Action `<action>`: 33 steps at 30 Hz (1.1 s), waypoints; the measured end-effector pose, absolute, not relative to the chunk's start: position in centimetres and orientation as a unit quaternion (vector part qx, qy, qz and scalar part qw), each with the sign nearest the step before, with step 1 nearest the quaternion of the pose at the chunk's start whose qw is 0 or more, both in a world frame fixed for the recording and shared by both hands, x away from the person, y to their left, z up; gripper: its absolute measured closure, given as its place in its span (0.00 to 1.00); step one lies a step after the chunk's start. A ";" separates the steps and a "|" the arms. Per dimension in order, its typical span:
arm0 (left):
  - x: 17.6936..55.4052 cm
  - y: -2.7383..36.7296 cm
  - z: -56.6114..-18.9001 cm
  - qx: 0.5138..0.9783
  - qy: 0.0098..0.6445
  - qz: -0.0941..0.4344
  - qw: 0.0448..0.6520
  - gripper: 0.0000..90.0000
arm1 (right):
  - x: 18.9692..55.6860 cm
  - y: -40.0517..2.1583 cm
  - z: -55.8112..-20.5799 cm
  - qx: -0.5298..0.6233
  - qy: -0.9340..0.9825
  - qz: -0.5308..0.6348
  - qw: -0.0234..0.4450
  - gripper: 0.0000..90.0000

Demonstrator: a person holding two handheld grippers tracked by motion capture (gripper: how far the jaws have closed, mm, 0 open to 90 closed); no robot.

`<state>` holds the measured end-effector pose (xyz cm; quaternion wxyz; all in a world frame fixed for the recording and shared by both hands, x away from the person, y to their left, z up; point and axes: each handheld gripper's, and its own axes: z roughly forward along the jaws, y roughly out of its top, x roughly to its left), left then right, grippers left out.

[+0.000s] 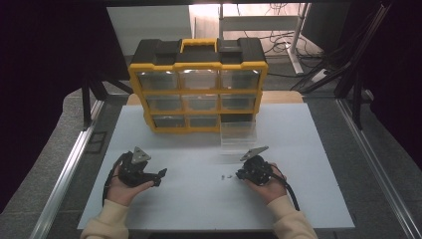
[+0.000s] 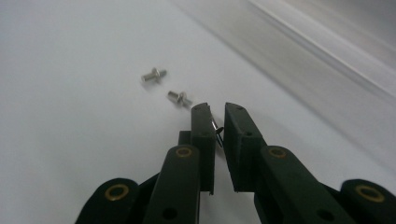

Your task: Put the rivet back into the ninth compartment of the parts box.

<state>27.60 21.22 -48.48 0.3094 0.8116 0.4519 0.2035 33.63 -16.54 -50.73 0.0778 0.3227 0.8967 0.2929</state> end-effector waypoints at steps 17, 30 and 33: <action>27.6 21.1 -48.4 0.812 0.451 0.203 0.310 0.12 | 33.5 -17.8 -49.2 0.332 0.875 0.344 0.076 0.91; 27.6 21.1 -48.4 0.813 0.450 0.204 0.309 0.12 | 33.4 -18.3 -48.5 0.337 0.866 0.361 0.083 0.91; 27.6 21.2 -48.4 0.813 0.450 0.204 0.309 0.12 | 33.3 -18.3 -48.4 0.336 0.865 0.362 0.084 0.91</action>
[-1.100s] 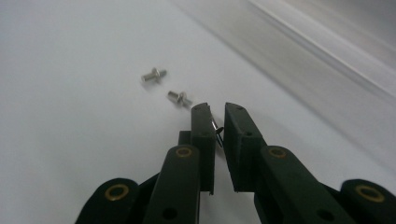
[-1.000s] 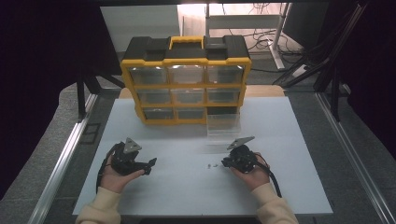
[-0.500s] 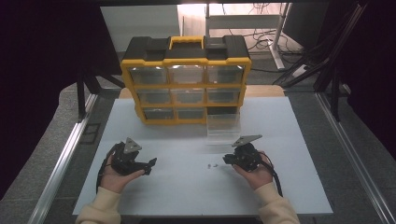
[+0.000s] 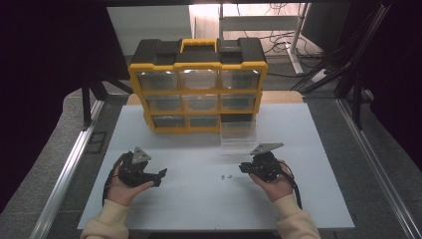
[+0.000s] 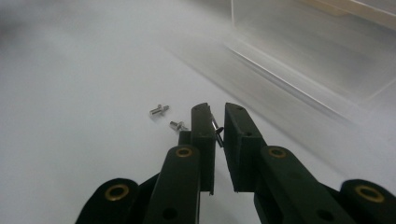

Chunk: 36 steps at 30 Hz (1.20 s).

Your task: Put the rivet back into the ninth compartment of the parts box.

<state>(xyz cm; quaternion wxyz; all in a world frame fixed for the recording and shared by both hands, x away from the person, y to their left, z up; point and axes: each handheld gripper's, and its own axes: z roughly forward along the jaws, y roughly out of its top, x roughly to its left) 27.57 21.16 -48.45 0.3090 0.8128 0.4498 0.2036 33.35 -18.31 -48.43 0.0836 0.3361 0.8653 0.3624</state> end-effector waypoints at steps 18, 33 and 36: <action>27.7 20.6 -48.8 0.821 0.444 0.201 0.297 0.12 | 33.3 -18.5 -48.0 0.334 0.862 0.369 0.092 0.91; 27.7 20.2 -49.1 0.828 0.439 0.200 0.287 0.12 | 33.3 -18.6 -48.0 0.335 0.861 0.369 0.096 0.91; 27.7 20.1 -49.1 0.829 0.437 0.199 0.286 0.12 | 33.3 -18.6 -48.0 0.335 0.861 0.370 0.097 0.91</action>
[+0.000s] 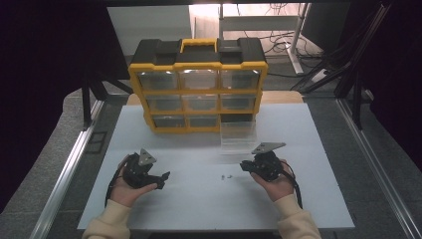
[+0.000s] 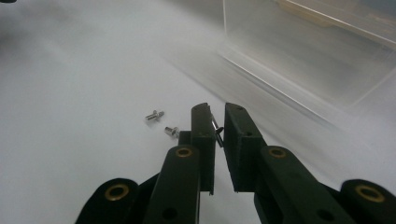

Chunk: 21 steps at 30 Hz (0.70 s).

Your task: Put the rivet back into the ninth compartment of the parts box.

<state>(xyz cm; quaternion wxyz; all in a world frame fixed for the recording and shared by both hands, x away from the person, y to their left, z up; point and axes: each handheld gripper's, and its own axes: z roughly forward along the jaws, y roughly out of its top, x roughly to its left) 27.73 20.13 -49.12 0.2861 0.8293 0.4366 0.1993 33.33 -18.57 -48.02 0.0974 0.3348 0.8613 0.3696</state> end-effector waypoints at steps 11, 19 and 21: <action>27.7 19.7 -49.3 0.835 0.431 0.196 0.280 0.12 | 33.3 -18.3 -48.2 0.332 0.864 0.365 0.096 0.91; 27.7 20.0 -49.0 0.832 0.433 0.199 0.286 0.12 | 33.3 -18.3 -48.2 0.331 0.864 0.366 0.099 0.91; 27.7 20.0 -49.1 0.832 0.433 0.198 0.284 0.12 | 33.3 -18.3 -48.2 0.332 0.864 0.366 0.100 0.91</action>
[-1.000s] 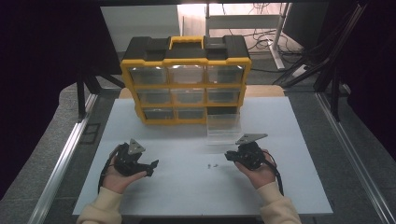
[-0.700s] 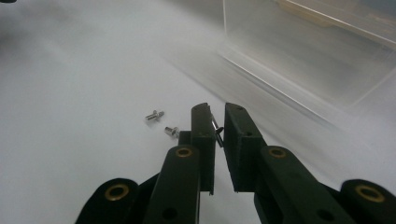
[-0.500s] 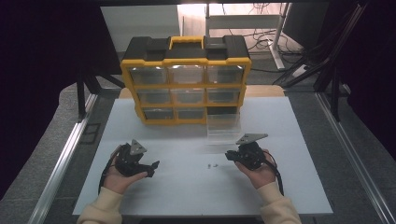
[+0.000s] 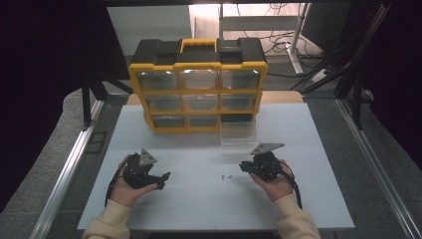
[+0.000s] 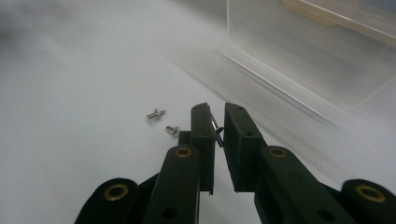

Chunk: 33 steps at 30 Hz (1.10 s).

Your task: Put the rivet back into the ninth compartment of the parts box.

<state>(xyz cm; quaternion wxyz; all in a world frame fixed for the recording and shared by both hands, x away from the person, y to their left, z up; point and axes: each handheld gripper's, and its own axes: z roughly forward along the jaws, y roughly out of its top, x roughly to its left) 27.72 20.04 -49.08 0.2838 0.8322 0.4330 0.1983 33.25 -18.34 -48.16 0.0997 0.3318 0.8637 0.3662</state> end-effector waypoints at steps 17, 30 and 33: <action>27.8 20.2 -49.1 0.831 0.436 0.197 0.284 0.12 | 33.3 -18.7 -47.9 0.335 0.859 0.372 0.108 0.91; 27.8 20.2 -49.1 0.831 0.436 0.197 0.284 0.12 | 33.4 -18.8 -47.8 0.338 0.857 0.372 0.110 0.91; 27.8 20.2 -49.0 0.831 0.436 0.197 0.285 0.12 | 33.4 -18.8 -47.8 0.338 0.857 0.373 0.111 0.91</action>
